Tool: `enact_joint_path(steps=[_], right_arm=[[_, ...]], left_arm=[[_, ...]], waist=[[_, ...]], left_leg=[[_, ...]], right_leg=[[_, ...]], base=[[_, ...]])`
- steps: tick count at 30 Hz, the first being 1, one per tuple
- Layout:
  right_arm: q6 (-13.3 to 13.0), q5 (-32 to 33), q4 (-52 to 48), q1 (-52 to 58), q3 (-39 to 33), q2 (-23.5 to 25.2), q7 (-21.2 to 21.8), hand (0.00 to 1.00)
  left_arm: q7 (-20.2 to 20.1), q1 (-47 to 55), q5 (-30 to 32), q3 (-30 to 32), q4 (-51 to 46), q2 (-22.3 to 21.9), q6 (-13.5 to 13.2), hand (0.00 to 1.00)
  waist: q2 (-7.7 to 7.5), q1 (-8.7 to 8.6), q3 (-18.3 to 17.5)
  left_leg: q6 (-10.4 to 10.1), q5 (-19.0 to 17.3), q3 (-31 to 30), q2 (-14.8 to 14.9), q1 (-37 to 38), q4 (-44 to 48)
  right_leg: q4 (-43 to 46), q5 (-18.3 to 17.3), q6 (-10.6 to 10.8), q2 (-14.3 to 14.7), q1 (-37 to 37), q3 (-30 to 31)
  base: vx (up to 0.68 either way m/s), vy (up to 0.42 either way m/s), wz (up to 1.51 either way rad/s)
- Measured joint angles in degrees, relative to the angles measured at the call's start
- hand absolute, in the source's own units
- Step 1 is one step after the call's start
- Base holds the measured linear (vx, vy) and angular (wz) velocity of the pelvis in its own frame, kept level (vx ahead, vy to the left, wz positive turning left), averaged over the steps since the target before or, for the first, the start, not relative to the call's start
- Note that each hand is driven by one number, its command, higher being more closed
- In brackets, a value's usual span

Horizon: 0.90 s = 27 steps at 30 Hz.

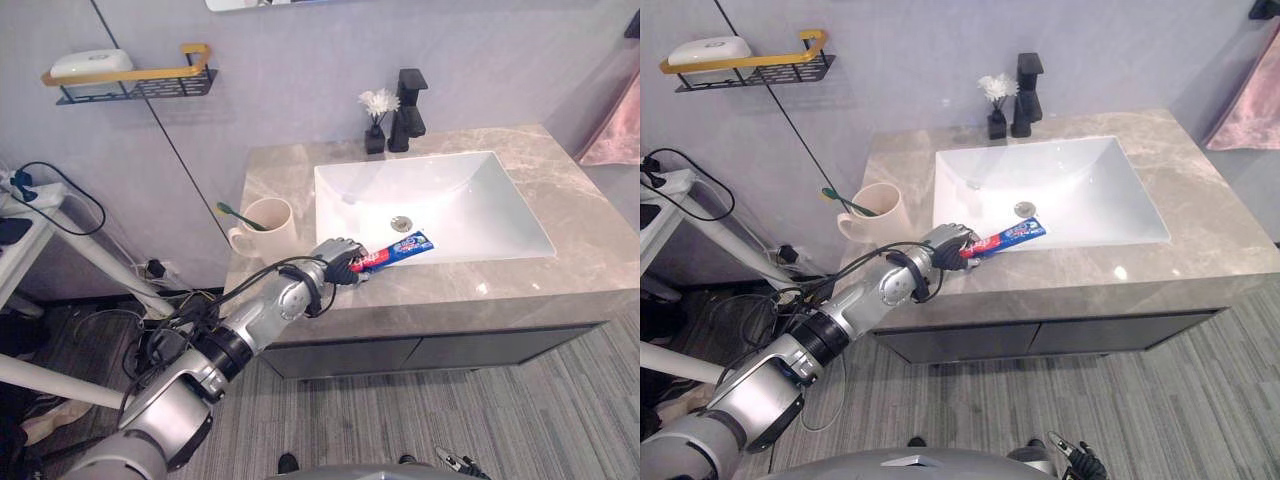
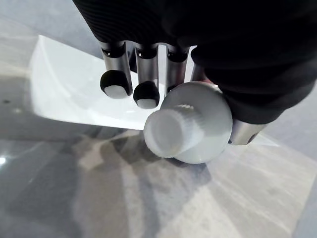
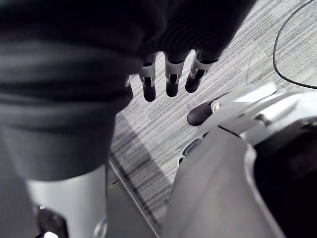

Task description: Organize washtable

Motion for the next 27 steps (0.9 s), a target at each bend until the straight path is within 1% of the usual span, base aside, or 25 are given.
enact_joint_path(steps=[2,4,6,7,8,9,10,11,12,13,15,16,17,19,20,21,22,23,24,26,27], right_arm=[[-0.34,2.99,-2.97,1.25,-0.72,0.07,0.04,0.0],[-0.7,8.69,-12.01,4.27,-3.49,1.11,0.01,0.0],[-2.11,15.88,-22.09,7.45,-6.33,2.63,0.78,0.0],[-2.74,17.75,-24.37,8.07,-7.49,3.17,1.11,0.0],[-3.81,20.16,-28.14,8.86,-10.26,3.97,1.38,0.0],[-4.09,21.76,-31.37,9.25,-12.19,4.61,1.26,0.0],[-4.82,23.03,-36.93,10.25,-13.49,5.35,1.26,0.0],[-5.31,25.08,-39.86,10.92,-13.52,5.58,1.55,0.0],[-6.0,28.1,-45.8,11.76,-13.47,6.04,2.26,0.0],[-6.76,29.1,-52.18,12.78,-13.35,6.59,2.65,0.0],[-7.82,31.48,-59.69,13.23,-12.36,6.96,3.78,0.0],[-8.76,32.89,-63.72,13.23,-11.14,6.91,4.89,0.0],[-9.99,32.88,-70.46,13.17,-7.69,6.75,6.36,0.0],[-10.87,32.94,-75.86,13.07,-2.47,5.97,7.31,0.0],[-11.03,34.34,-79.46,12.68,3.72,4.6,7.99,0.0],[-10.86,36.87,-82.05,11.97,10.02,2.94,9.18,0.0],[-10.68,37.75,-83.0,11.56,12.8,2.11,9.71,0.0],[-9.44,38.51,-84.32,10.07,18.29,0.74,10.4,0.0],[-7.96,39.37,-85.04,8.23,22.04,-0.26,10.9,0.0],[-6.98,39.54,-85.22,5.85,24.92,-1.58,11.42,0.0],[-6.27,39.54,-85.26,4.02,26.06,-2.73,11.43,0.0]], left_arm=[[-0.74,0.07,-0.01,-0.63,-1.98,-0.11,0.07,1.0],[-1.09,0.21,-0.02,-0.68,-6.9,-0.12,0.05,1.0],[-1.02,0.78,-0.03,0.44,-12.48,-0.49,-0.16,1.0],[-0.92,1.06,-0.05,0.99,-14.09,-0.62,-0.41,1.0],[-0.75,1.26,-0.06,1.72,-16.9,-0.88,-0.87,1.0],[-0.68,1.33,-0.06,2.4,-18.68,-1.38,-1.17,1.0],[-0.38,1.89,-0.05,3.72,-21.27,-2.48,-1.76,1.0],[-0.16,2.48,-0.05,4.45,-22.55,-2.7,-2.16,1.0],[0.3,3.8,-0.05,5.37,-25.15,-3.72,-2.73,1.0],[0.41,4.87,-0.05,5.64,-27.71,-4.41,-3.2,1.0],[0.46,5.91,-0.15,5.67,-30.03,-5.0,-4.26,1.0],[0.45,6.43,-0.29,5.67,-31.31,-5.1,-4.78,1.0],[0.45,7.35,-0.86,5.67,-33.41,-5.27,-5.3,1.0],[0.46,7.59,-1.36,5.67,-34.49,-5.43,-5.72,1.0],[0.46,7.58,-2.03,5.68,-35.5,-5.43,-5.72,1.0],[0.63,7.58,-2.73,5.67,-36.37,-5.61,-5.83,1.0],[0.69,7.57,-2.9,5.67,-36.73,-5.72,-5.89,1.0],[0.95,7.54,-3.32,5.7,-37.16,-5.95,-6.11,1.0],[1.57,7.55,-3.51,5.69,-37.22,-6.11,-6.17,1.0],[1.99,7.55,-3.5,5.71,-37.2,-6.05,-6.05,1.0],[2.27,7.55,-3.5,5.72,-37.2,-5.89,-5.9,1.0]], waist=[[0.0,0.0,-0.03],[-0.08,-0.09,-0.05],[-0.43,-0.34,-0.21],[-0.61,-0.6,-0.21],[-0.99,-1.44,-0.52],[-1.15,-1.83,-0.69],[-1.24,-2.39,-0.73],[-1.24,-2.77,-0.74],[-1.25,-3.02,-0.76],[-1.18,-2.99,-0.94],[-1.17,-2.79,-1.27],[-1.13,-2.58,-1.52],[-1.03,-1.92,-2.16],[-0.99,-0.91,-2.91],[-0.91,-0.12,-3.37],[-1.13,0.31,-3.61],[-0.97,0.44,-3.99],[-0.94,1.28,-4.34],[-1.16,2.41,-4.27],[-1.34,3.54,-4.35],[-1.4,3.85,-4.37]], left_leg=[[-0.03,-0.11,0.91,0.04,-0.1,0.01],[-0.01,-0.31,3.33,0.13,-0.45,0.05],[-0.01,-0.31,5.92,0.19,-0.12,0.07],[-0.01,-0.31,6.61,0.19,0.11,0.07],[-0.01,-0.31,7.41,0.22,0.35,0.07],[-0.01,-0.31,8.04,0.28,0.5,0.07],[-0.12,-0.48,8.95,0.43,0.8,0.07],[-0.09,-0.73,9.18,0.54,1.02,0.07],[-0.15,-1.11,9.81,0.75,1.56,0.07],[-0.15,-1.62,10.0,0.96,1.62,0.06],[-0.26,-1.82,9.99,0.97,1.46,0.02],[-0.53,-2.01,9.98,0.95,1.41,0.01],[-0.55,-1.97,9.87,0.95,1.2,-0.19],[-0.47,-1.81,9.5,0.95,1.18,-0.33],[-0.1,-1.38,8.79,0.9,0.98,-0.25],[0.11,-0.92,7.61,0.81,0.43,-0.13],[0.08,-0.67,6.75,0.74,-0.01,0.02],[0.15,-0.28,5.61,0.71,-0.65,0.03],[0.24,0.16,4.71,0.71,-0.91,0.05],[0.27,0.32,3.62,0.7,-0.97,0.06],[0.39,0.44,2.67,0.6,-0.92,0.05]], right_leg=[[0.41,0.05,0.03,-0.04,-0.96,1.37],[1.49,0.15,0.12,-0.1,-3.13,4.16],[2.52,0.2,0.18,-0.21,-4.98,7.12],[2.62,0.26,0.26,-0.22,-5.19,7.64],[3.1,0.26,0.26,-0.18,-5.79,8.81],[3.54,0.26,0.26,-0.09,-6.28,9.39],[3.91,0.31,0.33,0.13,-6.75,10.34],[3.98,0.34,0.37,0.27,-6.75,10.58],[4.25,0.34,0.38,0.64,-6.78,11.31],[4.28,0.39,0.48,0.91,-6.81,11.71],[4.29,0.45,0.61,0.89,-6.84,11.71],[4.31,0.46,0.66,0.87,-6.9,11.7],[4.31,0.37,0.79,0.87,-7.1,11.66],[4.36,0.36,0.81,0.87,-7.21,11.39],[4.52,0.47,0.69,0.77,-7.17,10.73],[4.74,0.49,0.69,0.63,-7.07,9.63],[4.83,0.49,0.67,0.59,-7.08,9.08],[4.86,0.48,0.66,0.55,-7.0,8.05],[4.85,0.48,0.65,0.54,-6.63,7.06],[4.83,0.48,0.65,0.5,-5.96,6.01],[4.82,0.48,0.65,0.39,-5.25,5.07]], base=[[0.03,0.013,-0.28],[0.06,0.027,-0.55],[0.04,0.024,-0.63],[0.02,0.013,-0.56],[0.0,0.002,-0.41],[-0.01,0.005,-0.46],[-0.02,0.002,-0.34],[-0.04,0.008,-0.35],[-0.06,0.012,-0.26],[-0.06,0.012,-0.22],[-0.06,0.011,-0.06],[-0.07,0.009,0.0],[-0.06,0.003,0.02],[-0.03,-0.005,0.1],[0.0,-0.004,0.33],[0.0,-0.003,0.44],[0.0,-0.005,0.55],[0.0,-0.013,0.51],[-0.01,-0.016,0.46],[0.0,-0.009,0.35],[0.0,0.006,0.34]])
